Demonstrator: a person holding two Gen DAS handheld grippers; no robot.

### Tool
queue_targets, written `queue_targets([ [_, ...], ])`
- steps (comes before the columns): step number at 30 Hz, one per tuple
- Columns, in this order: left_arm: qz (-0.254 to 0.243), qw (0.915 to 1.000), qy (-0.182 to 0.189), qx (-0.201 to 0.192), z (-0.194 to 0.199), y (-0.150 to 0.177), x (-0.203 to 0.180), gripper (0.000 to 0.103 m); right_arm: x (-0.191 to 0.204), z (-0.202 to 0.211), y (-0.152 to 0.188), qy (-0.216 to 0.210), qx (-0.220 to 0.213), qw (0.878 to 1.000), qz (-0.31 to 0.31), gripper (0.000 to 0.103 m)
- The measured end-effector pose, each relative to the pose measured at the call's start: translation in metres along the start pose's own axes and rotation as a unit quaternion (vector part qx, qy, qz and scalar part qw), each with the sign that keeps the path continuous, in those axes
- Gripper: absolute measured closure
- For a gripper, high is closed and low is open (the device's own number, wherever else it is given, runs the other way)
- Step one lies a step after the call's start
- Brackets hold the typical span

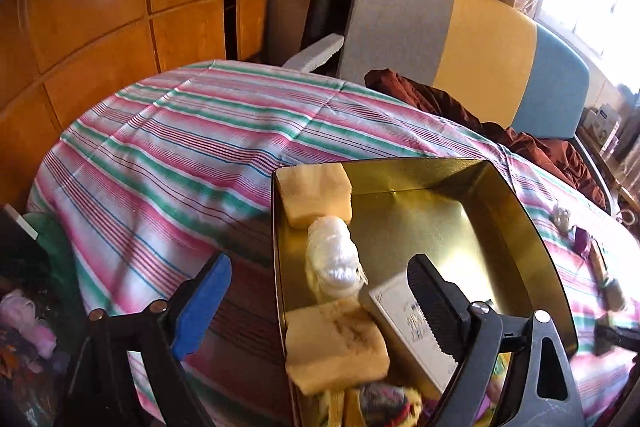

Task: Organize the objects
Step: 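Lower the yellow sponge into the gold tray and open the left gripper, then lower the green-and-white medicine box into the gold tray and open the right gripper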

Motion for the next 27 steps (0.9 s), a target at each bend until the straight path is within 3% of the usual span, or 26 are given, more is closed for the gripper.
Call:
queue_targets([
  [8,-0.037,0.9988,0.005,-0.033,0.033,0.02,-0.026,0.002,0.013,0.002,0.002,0.011,-0.007,1.0,0.02,0.073],
  [17,-0.054,0.9977,0.017,-0.036,0.043,0.032,-0.044,0.0,0.037,0.009,0.007,0.017,-0.02,0.999,0.046,0.073],
  [22,-0.055,0.9978,0.02,-0.032,0.044,0.037,-0.047,0.0,0.057,0.018,0.008,-0.006,-0.027,0.999,0.047,0.073],
  [27,-0.056,0.9977,0.019,-0.034,0.047,0.04,-0.043,0.0,0.069,0.046,-0.011,-0.044,-0.061,0.997,0.028,0.073],
])
Point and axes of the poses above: each gripper's, at about its wrist camera, not at the fingertips, and z roughly against the way its jaws point, x to its left, y to its underside, the point moved 9 cm from there along -z, roughly the way its jaws point, and after that the axes turned 11 degrees about y, right-handed, at the moved point
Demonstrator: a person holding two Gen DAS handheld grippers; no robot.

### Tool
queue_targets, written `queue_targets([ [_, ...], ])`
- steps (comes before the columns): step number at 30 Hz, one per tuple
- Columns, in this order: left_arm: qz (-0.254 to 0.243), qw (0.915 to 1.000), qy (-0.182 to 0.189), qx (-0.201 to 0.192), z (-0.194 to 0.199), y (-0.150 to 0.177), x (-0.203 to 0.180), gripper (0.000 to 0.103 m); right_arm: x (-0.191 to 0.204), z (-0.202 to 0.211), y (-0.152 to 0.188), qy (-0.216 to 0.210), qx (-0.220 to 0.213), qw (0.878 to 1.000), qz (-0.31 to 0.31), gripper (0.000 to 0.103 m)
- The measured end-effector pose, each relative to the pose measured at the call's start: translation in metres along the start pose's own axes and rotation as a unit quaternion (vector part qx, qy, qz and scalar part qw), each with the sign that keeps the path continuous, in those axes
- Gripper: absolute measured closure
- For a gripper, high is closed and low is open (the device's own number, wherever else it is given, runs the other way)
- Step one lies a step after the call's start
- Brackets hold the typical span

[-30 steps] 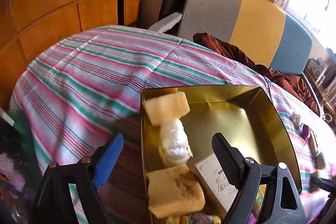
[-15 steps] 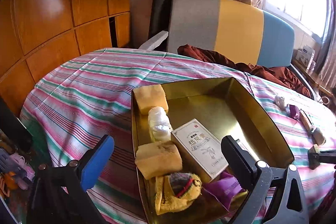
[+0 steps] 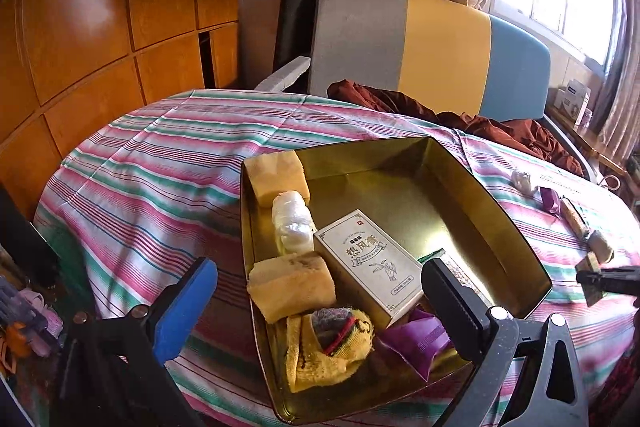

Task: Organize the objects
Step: 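Lower the green-and-white medicine box into the gold tray and open the right gripper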

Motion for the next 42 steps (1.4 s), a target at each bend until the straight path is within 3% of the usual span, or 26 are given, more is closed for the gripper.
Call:
queue_targets([
  [5,0.012,0.9999,0.002,-0.001,0.002,0.002,0.007,0.0,0.056,0.045,-0.035,-0.054,-0.057,0.997,0.024,0.073],
  [10,0.023,0.9997,0.005,0.001,0.002,0.004,0.013,0.0,0.145,0.07,-0.061,-0.104,-0.09,0.984,0.112,0.073],
  [17,0.039,0.9992,0.004,0.003,0.005,0.007,0.027,0.0,0.221,0.042,-0.061,-0.068,-0.079,0.969,0.223,0.073],
  [27,0.054,0.9985,-0.006,0.002,0.006,0.009,0.043,0.0,0.223,0.0,-0.033,-0.025,-0.033,0.966,0.255,0.073],
  [33,0.047,0.9989,-0.005,0.002,0.007,0.009,0.039,0.0,0.215,-0.002,-0.029,-0.016,-0.041,0.969,0.245,0.062],
  [42,0.033,0.9994,-0.007,0.005,0.009,0.01,0.03,0.0,0.201,0.023,-0.028,-0.041,-0.075,0.975,0.205,0.06],
])
Point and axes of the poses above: each gripper's, at about its wrist camera, not at the fingertips, and z roughly against the way its jaws point, x to its left, y to its underside, the point moved 9 cm from there along -z, roughly the way its jaws point, and after that the axes turned 11 degrees about y, right-handed, at the moved point
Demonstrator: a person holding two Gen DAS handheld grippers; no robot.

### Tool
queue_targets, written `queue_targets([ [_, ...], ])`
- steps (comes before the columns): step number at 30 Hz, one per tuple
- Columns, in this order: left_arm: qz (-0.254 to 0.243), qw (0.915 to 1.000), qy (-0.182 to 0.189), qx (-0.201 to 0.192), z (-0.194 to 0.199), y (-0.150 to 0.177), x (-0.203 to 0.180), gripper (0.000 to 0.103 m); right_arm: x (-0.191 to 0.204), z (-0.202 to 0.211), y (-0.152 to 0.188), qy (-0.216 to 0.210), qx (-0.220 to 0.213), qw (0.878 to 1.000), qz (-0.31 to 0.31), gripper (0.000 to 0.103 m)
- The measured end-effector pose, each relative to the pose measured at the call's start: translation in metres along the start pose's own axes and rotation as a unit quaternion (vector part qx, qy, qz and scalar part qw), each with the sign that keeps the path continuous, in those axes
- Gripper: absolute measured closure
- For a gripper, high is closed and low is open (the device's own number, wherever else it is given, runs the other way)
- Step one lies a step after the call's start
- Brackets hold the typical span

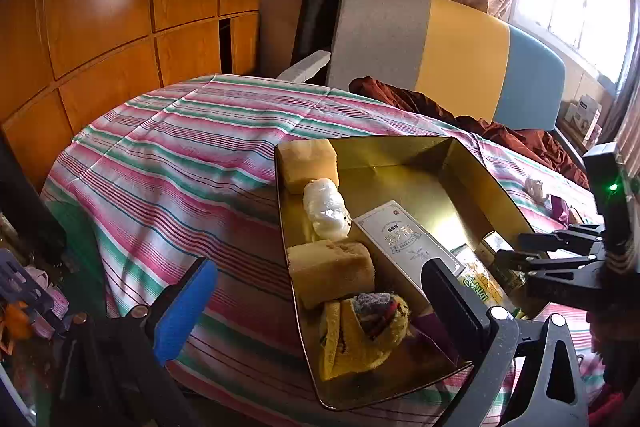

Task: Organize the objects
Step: 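Lower the green-and-white medicine box into the gold tray and open the right gripper, then withdraw the open right gripper from the tray, then move both grippers back from the tray toward the remaining items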

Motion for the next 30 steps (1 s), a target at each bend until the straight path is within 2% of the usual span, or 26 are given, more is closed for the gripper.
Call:
queue_targets([
  [8,-0.027,0.9996,0.004,-0.004,0.004,-0.006,-0.022,0.0,-0.037,0.027,0.0,0.006,-0.033,0.998,-0.054,0.053],
  [10,-0.037,0.9993,0.007,-0.004,0.004,-0.008,-0.03,0.0,-0.054,0.031,0.003,0.013,-0.035,0.997,-0.071,0.052],
  [15,-0.065,0.9975,0.025,-0.004,0.003,-0.015,-0.059,0.0,-0.103,0.03,0.018,0.04,-0.029,0.991,-0.122,0.037],
  [19,-0.088,0.9948,0.052,0.0,-0.001,-0.019,-0.086,0.0,-0.153,0.027,0.036,0.06,-0.014,0.983,-0.172,0.034],
  [25,-0.111,0.9895,0.091,0.018,-0.011,-0.018,-0.126,0.0,-0.241,0.031,0.066,0.101,-0.002,0.962,-0.253,0.034],
  [30,-0.127,0.9839,0.122,0.03,-0.018,-0.018,-0.16,0.0,-0.322,0.031,0.101,0.137,0.0,0.926,-0.353,0.034],
])
Point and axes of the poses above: each gripper's, at about its wrist camera, not at the fingertips, and z roughly against the way its jaws point, x to its left, y to its underside, the point moved 9 cm from there along -z, roughly the way its jaws point, and after that the axes turned 11 degrees about y, right-handed, at the moved point
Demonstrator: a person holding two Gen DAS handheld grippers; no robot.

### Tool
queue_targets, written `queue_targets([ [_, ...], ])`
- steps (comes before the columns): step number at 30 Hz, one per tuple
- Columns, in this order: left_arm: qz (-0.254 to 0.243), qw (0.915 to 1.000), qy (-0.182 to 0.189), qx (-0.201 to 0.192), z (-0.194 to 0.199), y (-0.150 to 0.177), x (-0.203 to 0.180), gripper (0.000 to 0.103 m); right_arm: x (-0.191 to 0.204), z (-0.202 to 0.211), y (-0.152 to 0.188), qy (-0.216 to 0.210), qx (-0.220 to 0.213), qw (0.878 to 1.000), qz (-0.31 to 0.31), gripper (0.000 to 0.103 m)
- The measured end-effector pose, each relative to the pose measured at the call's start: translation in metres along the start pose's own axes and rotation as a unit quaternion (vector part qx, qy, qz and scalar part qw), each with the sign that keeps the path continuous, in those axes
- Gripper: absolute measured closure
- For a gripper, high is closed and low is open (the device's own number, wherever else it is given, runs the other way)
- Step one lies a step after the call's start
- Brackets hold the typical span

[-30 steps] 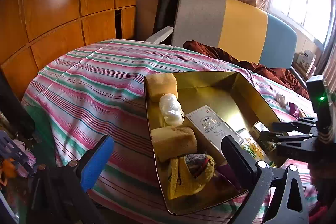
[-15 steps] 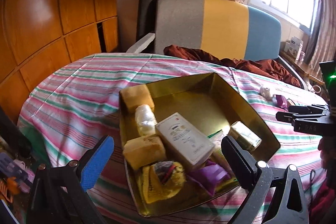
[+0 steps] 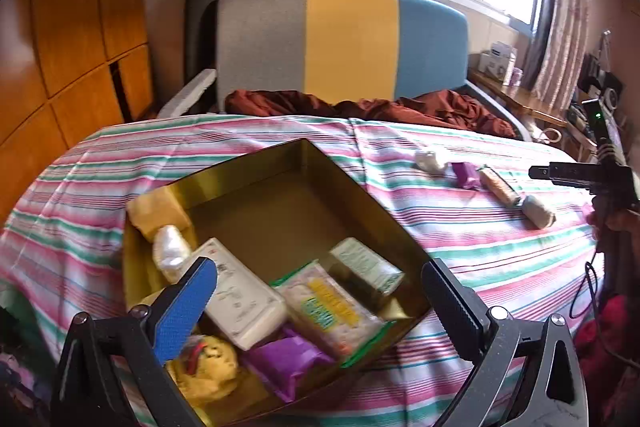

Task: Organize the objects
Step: 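Move both grippers back from the tray toward the remaining items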

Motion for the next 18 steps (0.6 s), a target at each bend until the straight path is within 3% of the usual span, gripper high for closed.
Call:
queue_targets([
  [4,-0.018,0.9995,0.023,0.011,-0.015,-0.01,-0.025,0.0,-0.063,-0.026,0.003,0.022,0.016,0.993,-0.112,0.028],
  [6,-0.024,0.9989,0.036,0.017,-0.024,-0.015,-0.039,0.0,-0.088,-0.041,0.014,0.024,0.055,0.983,-0.172,0.028],
  [9,-0.03,0.9978,0.051,0.028,-0.041,-0.023,-0.058,0.0,-0.108,-0.044,0.018,-0.007,0.067,0.968,-0.243,0.026],
  [18,-0.067,0.9928,0.074,0.066,-0.094,-0.039,-0.116,0.0,-0.098,-0.048,0.025,-0.041,0.096,0.963,-0.248,0.025],
])
Point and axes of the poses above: each gripper's, at about its wrist camera, not at the fingertips, and z roughly against the way its jaws point, x to its left, y to its underside, the point moved 9 cm from there along -z, roughly the way its jaws point, and after that the axes turned 11 degrees about y, right-handed, at the moved point
